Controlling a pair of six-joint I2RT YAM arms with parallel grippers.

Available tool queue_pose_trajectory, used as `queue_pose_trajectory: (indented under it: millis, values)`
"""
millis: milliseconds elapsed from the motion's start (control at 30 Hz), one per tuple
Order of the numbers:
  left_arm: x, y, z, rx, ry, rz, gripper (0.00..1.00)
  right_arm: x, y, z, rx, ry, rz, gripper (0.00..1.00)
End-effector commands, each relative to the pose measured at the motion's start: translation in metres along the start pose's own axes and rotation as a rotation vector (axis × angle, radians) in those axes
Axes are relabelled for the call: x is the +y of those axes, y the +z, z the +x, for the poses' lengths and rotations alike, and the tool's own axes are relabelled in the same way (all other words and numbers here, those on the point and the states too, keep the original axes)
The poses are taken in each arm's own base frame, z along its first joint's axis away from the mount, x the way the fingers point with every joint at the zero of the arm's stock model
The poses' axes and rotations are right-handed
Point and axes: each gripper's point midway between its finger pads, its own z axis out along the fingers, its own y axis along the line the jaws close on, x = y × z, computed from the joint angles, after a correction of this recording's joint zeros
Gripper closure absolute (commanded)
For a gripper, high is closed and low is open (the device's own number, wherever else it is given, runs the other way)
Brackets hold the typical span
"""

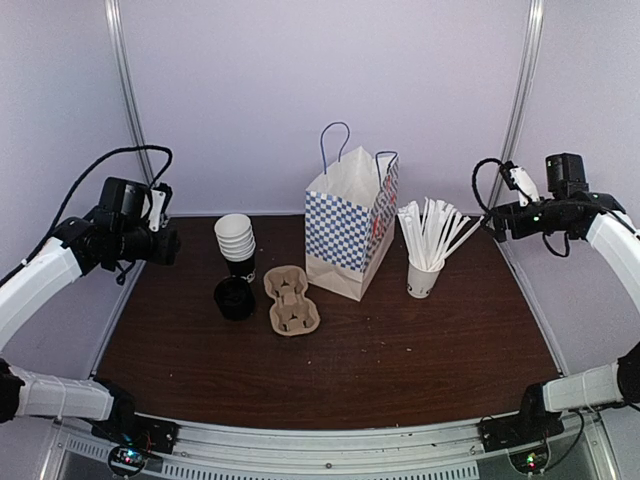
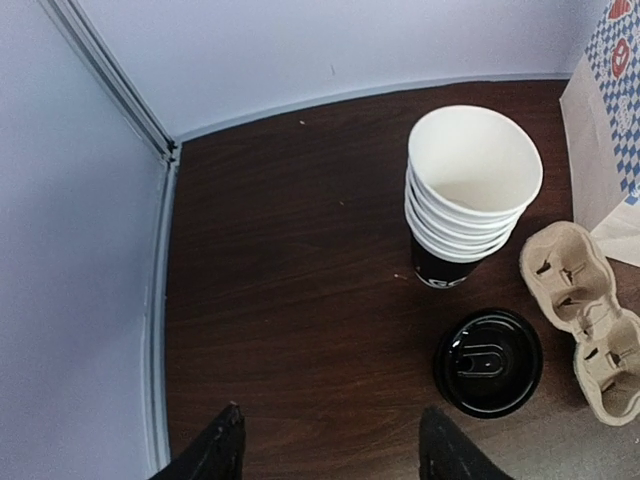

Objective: Pack the takeout coffee

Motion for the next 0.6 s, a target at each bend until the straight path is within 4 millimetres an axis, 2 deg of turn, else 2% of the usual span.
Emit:
queue_pose_trajectory:
  millis: [0, 133, 233, 333, 367, 400, 433, 500, 567]
  values:
    - [-0.021, 0.019, -0.004, -0.017, -0.060, 0.164, 0.43, 0.027, -0.003, 0.018, -0.029, -0.022, -0.155, 0.00]
    - [-0.039, 0.029, -0.008, 0.027, -0.092, 0.286, 0.52, 0.051, 0.003, 0.047, -0.020, -0.025, -0.287, 0.00]
    - [-0.054, 0.033, -0.021, 0.065, -0.092, 0.362, 0.56, 0.060, 0.005, 0.065, -0.009, -0.035, -0.327, 0.00]
    - [-0.072, 0.040, -0.041, 0.099, -0.093, 0.428, 0.59, 0.067, 0.005, 0.074, -0.002, -0.029, -0.367, 0.00]
    - [-0.075, 0.044, -0.049, 0.105, -0.092, 0.431, 0.48, 0.068, 0.006, 0.076, -0.002, -0.029, -0.376, 0.00]
    - [-0.077, 0.048, -0.059, 0.101, -0.093, 0.427, 0.30, 0.070, 0.006, 0.077, -0.003, -0.029, -0.384, 0.00]
    - [-0.079, 0.053, -0.067, 0.095, -0.091, 0.424, 0.21, 0.070, 0.007, 0.078, -0.002, -0.030, -0.389, 0.00]
    - [-0.086, 0.062, -0.085, 0.084, -0.082, 0.443, 0.12, 0.071, 0.010, 0.080, 0.002, -0.030, -0.399, 0.00]
    - [-0.096, 0.070, -0.100, 0.077, -0.070, 0.471, 0.07, 0.072, 0.012, 0.080, 0.004, -0.033, -0.410, 0.00]
